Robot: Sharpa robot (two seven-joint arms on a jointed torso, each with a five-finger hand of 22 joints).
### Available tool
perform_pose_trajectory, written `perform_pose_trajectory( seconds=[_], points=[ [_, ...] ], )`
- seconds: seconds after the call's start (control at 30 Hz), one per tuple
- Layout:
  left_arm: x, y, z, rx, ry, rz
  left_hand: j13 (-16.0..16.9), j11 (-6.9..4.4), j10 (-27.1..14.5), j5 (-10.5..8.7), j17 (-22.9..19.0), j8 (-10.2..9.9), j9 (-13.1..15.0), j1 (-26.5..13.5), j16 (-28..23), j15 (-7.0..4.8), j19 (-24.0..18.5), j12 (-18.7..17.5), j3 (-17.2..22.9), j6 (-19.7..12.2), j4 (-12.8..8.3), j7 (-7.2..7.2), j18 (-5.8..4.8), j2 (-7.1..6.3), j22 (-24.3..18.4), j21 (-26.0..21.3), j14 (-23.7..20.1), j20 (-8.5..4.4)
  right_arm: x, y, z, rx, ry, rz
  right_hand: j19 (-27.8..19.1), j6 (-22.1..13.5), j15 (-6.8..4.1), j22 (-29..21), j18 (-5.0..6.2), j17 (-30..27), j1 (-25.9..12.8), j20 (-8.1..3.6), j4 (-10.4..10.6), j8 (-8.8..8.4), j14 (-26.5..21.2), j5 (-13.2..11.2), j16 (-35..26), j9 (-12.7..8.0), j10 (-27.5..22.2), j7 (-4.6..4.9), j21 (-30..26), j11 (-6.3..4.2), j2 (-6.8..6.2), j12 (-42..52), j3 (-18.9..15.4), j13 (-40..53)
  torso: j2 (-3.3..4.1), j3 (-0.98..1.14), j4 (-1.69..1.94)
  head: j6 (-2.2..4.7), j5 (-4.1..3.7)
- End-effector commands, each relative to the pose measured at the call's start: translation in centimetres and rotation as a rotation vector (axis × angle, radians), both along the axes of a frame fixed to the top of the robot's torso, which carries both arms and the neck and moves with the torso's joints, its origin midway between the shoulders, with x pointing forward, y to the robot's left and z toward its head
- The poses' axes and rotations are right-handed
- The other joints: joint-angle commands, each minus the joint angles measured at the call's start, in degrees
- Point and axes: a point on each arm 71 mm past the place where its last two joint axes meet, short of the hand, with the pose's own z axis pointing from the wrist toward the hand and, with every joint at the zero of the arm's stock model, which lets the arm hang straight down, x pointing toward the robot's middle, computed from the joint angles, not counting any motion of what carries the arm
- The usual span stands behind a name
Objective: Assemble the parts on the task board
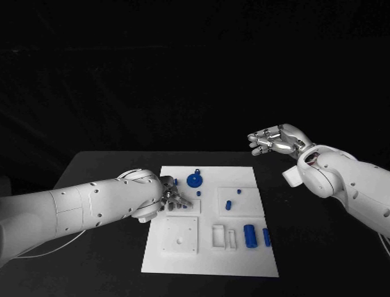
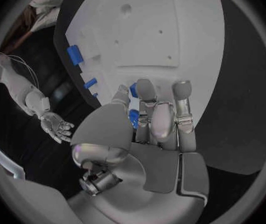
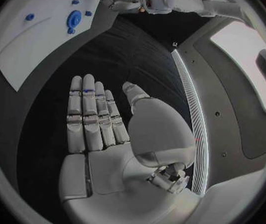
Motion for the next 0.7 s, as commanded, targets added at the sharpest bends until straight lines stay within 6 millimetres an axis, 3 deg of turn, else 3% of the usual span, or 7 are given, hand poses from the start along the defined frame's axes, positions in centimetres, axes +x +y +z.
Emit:
perform_pose_trajectory(
  seconds=[0.03,0.1,0.13,0.4,0.5,0.6,0.7],
  points=[
    [0.0,-0.3,0.1,-0.024,-0.008,-0.008,0.12,-0.15,0.14,-0.30,-0.11,-0.40,0.05,-0.40,-0.33,-0.22,0.03,-0.31,0.71,0.38,0.80,0.24,-0.78,-1.49,1.65,-0.22,0.02,-0.42,-0.1,0.1,0.0,0.009,-0.005,0.007,-0.44,-0.41,0.14,-0.08,-0.15,-0.01,0.36,-0.02,-0.42,-0.11,-0.37,-0.13,-0.28,-0.09,-0.45,0.04,-0.33,-0.08,0.04,-0.14,0.04,-0.07,-0.01,0.01,0.04,0.00,0.02],
    [-0.1,-0.3,0.1,-0.035,-0.008,-0.007,0.15,-0.16,0.13,-0.30,-0.12,-0.50,0.02,-0.87,-0.37,-0.24,0.01,-0.36,2.02,0.48,2.01,0.22,-0.81,-2.90,1.62,-0.33,0.02,-0.47,-0.1,0.1,-0.1,0.009,-0.004,0.008,-0.44,-0.41,0.14,-0.08,-0.15,-0.01,0.36,-0.02,-0.42,-0.11,-0.37,-0.13,-0.28,-0.09,-0.45,0.04,-0.33,-0.08,0.04,-0.14,0.04,-0.07,-0.03,0.03,0.02,0.07,0.09],
    [-0.1,-0.3,0.1,-0.041,-0.007,-0.006,0.21,-0.17,0.16,-0.30,-0.09,-0.72,-0.05,-0.93,-0.42,-0.28,0.00,-0.48,5.30,0.64,4.66,0.22,-0.90,-5.39,1.62,-0.42,0.03,-0.55,-0.1,0.1,-0.1,0.010,-0.004,0.008,-0.44,-0.41,0.14,-0.08,-0.15,-0.01,0.36,-0.02,-0.42,-0.11,-0.37,-0.13,-0.28,-0.09,-0.45,0.04,-0.33,-0.08,0.04,-0.14,0.04,-0.07,-0.03,0.02,0.01,0.11,0.08],
    [-0.1,-0.5,0.8,-0.110,0.019,0.014,0.37,-0.14,-0.45,-0.29,-0.86,-1.42,-0.15,-0.33,-1.25,-0.38,-0.51,-0.72,6.32,0.08,9.07,0.44,-1.32,-8.16,1.21,-2.14,-0.19,-1.03,-0.1,-0.1,-0.3,0.010,-0.001,0.003,-0.50,-0.45,0.17,-0.09,-0.15,-0.01,0.16,0.01,-0.46,-0.10,-0.42,-0.15,-0.29,-0.09,-0.49,0.07,-0.32,-0.04,-0.10,-0.14,0.15,-0.07,-0.06,0.07,0.02,0.20,0.16],
    [0.2,-0.3,1.4,-0.130,0.017,0.028,0.37,-0.08,-0.89,-0.25,-1.56,-2.04,-0.57,0.63,-1.88,-0.40,-0.77,-0.91,6.50,-0.41,8.34,0.65,-1.52,-7.15,0.98,-3.20,-0.38,-1.20,-0.1,-0.1,-0.4,0.010,0.000,0.001,-0.50,-0.45,0.17,-0.09,-0.15,-0.01,0.16,0.01,-0.46,-0.10,-0.42,-0.15,-0.29,-0.09,-0.49,0.07,-0.32,-0.04,-0.10,-0.14,0.15,-0.07,-0.04,0.09,0.00,0.29,0.22],
    [0.8,0.2,2.2,-0.152,0.011,0.050,-0.40,0.08,-1.52,-0.16,-3.48,-2.85,-1.60,0.23,-3.99,-0.37,-0.93,-2.00,3.96,-0.83,2.75,0.97,-1.76,-3.26,0.53,-4.84,-0.68,-1.28,-0.1,-0.2,-0.4,0.009,0.000,0.000,-0.53,-0.43,0.18,-0.08,-0.15,-0.01,0.14,0.02,-0.49,-0.10,-0.45,-0.16,-0.28,-0.09,-0.50,0.07,-0.32,-0.05,-0.08,-0.14,0.21,-0.07,-0.07,0.14,-0.03,0.44,0.22],
    [1.5,0.8,3.2,-0.173,0.008,0.073,-0.82,0.02,-1.59,-0.11,-3.89,-3.31,-2.10,0.92,-4.37,-0.40,-0.83,-2.64,3.51,-1.06,0.83,1.10,-1.83,-1.96,0.56,-5.14,-0.64,-1.36,-0.1,-0.3,-0.4,0.008,0.001,-0.003,-0.54,-0.41,0.17,-0.08,-0.14,-0.01,0.13,0.02,-0.53,-0.10,-0.46,-0.17,-0.28,-0.09,-0.50,0.05,-0.31,-0.05,-0.08,-0.14,0.26,-0.07,-0.07,0.16,-0.01,0.52,0.24]
  ],
)
